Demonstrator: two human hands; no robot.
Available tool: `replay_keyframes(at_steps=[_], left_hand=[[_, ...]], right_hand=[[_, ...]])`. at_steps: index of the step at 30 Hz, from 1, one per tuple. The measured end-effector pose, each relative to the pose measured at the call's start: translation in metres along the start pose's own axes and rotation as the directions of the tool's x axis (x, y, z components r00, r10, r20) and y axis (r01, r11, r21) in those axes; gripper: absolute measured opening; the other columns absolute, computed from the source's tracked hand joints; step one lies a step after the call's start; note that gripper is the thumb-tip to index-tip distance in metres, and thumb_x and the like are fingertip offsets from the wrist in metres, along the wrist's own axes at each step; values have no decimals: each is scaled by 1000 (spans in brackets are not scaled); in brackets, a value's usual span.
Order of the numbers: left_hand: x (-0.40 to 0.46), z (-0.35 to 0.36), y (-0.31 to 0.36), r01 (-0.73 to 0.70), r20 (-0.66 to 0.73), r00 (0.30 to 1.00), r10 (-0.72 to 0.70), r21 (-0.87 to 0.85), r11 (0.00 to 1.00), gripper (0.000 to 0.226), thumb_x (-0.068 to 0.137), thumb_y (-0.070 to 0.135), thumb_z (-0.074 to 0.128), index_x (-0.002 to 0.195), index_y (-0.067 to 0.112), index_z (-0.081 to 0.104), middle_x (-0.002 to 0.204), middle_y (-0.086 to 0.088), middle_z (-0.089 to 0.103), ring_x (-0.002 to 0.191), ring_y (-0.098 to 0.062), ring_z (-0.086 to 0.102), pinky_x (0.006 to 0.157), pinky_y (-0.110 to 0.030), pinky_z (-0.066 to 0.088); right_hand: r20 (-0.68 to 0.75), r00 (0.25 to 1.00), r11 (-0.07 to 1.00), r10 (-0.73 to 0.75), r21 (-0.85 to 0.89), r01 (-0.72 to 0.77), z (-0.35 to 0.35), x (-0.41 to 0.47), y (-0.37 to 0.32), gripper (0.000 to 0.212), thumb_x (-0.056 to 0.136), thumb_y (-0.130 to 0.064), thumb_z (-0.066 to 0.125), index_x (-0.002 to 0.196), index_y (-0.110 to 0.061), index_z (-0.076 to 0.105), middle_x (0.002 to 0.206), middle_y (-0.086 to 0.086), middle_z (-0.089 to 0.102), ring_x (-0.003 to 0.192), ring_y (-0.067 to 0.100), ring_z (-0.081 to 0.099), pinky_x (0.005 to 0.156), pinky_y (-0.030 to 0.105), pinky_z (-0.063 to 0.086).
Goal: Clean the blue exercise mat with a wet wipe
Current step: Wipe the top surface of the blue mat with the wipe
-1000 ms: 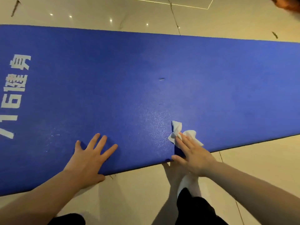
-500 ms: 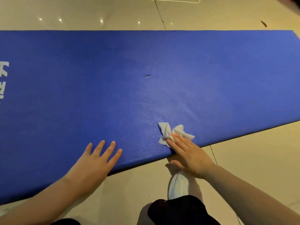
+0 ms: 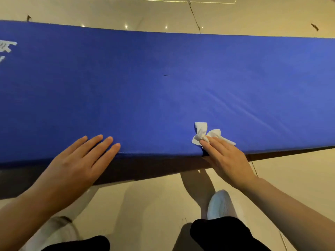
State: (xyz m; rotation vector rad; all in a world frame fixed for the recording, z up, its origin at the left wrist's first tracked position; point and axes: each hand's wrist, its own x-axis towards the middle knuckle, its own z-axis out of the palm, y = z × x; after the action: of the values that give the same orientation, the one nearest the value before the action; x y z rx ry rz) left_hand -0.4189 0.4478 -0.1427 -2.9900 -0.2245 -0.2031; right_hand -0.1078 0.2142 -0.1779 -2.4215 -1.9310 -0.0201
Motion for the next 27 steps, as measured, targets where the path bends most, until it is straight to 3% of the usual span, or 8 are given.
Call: replay_keyframes(at_steps=[3, 7, 10, 15, 17, 19, 24, 27], left_hand=[[-45, 0, -14, 63, 39, 997, -64, 11, 998, 47, 95, 0, 19, 136, 1, 41, 128, -27, 59, 116, -44, 53, 110, -45, 22], [-95, 18, -11, 96, 123, 987, -104, 72, 993, 67, 73, -6, 61, 135, 6, 40, 123, -25, 62, 113, -45, 56, 108, -48, 33], [-108, 26, -2, 136, 290, 947, -136, 23, 990, 96, 52, 3, 88, 135, 10, 40, 117, -22, 67, 105, -44, 63, 80, -54, 53], [-111, 23, -7, 194, 442, 885, -149, -57, 979, 156, 35, 14, 98, 156, 13, -1, 120, -20, 66, 102, -40, 67, 77, -55, 54], [-114, 21, -8, 228, 449, 875, -180, -55, 972, 152, 37, 8, 96, 156, 15, 2, 121, -21, 65, 103, -41, 67, 78, -56, 54], [-119, 20, -11, 270, 463, 858, -223, -36, 962, 131, 34, 0, 94, 147, 13, 29, 120, -21, 66, 103, -42, 66, 77, -57, 53], [-142, 37, -19, 341, 566, 787, -247, -64, 938, 107, 37, 3, 95, 131, 17, 45, 118, -13, 68, 99, -35, 70, 69, -44, 58], [-129, 50, -12, 379, 524, 809, -265, -121, 918, 61, 82, 34, 66, 137, 24, 42, 128, -10, 63, 108, -31, 66, 75, -44, 58]], right_hand=[[51, 991, 992, -122, 16, 122, 9, 9, -39, 60, 68, -14, 88, 123, -6, 66, 125, 12, 66, 111, 31, 65, 83, 41, 57], [198, 955, 975, -219, 63, 211, 27, 11, -81, 79, 45, -13, 97, 119, -11, 69, 122, 9, 68, 107, 27, 67, 75, 33, 58], [350, 911, 975, -219, 118, 190, 38, 10, -98, 97, 43, -15, 96, 133, -12, 60, 142, 10, 53, 121, 30, 60, 83, 36, 56], [393, 865, 950, -312, 123, 287, 41, 20, -123, 96, 44, -27, 92, 133, -10, 60, 141, 10, 54, 128, 31, 54, 96, 44, 47], [375, 840, 919, -393, 194, 344, 32, 32, -140, 79, 79, -40, 72, 147, -13, 42, 156, 7, 34, 144, 28, 26, 112, 47, 28], [358, 783, 860, -509, 246, 446, 36, 40, -155, 64, 99, -46, 28, 155, -17, 20, 163, 2, 9, 149, 24, 1, 117, 47, 0], [407, 734, 837, -544, 199, 510, 55, 36, -160, 65, 103, -46, 4, 140, -21, 51, 148, 2, 47, 136, 22, 46, 108, 40, 36], [503, 750, 897, -429, 142, 418, 53, 11, -122, 65, 103, -52, 10, 139, -22, 54, 149, 1, 45, 138, 19, 41, 117, 38, 25]])
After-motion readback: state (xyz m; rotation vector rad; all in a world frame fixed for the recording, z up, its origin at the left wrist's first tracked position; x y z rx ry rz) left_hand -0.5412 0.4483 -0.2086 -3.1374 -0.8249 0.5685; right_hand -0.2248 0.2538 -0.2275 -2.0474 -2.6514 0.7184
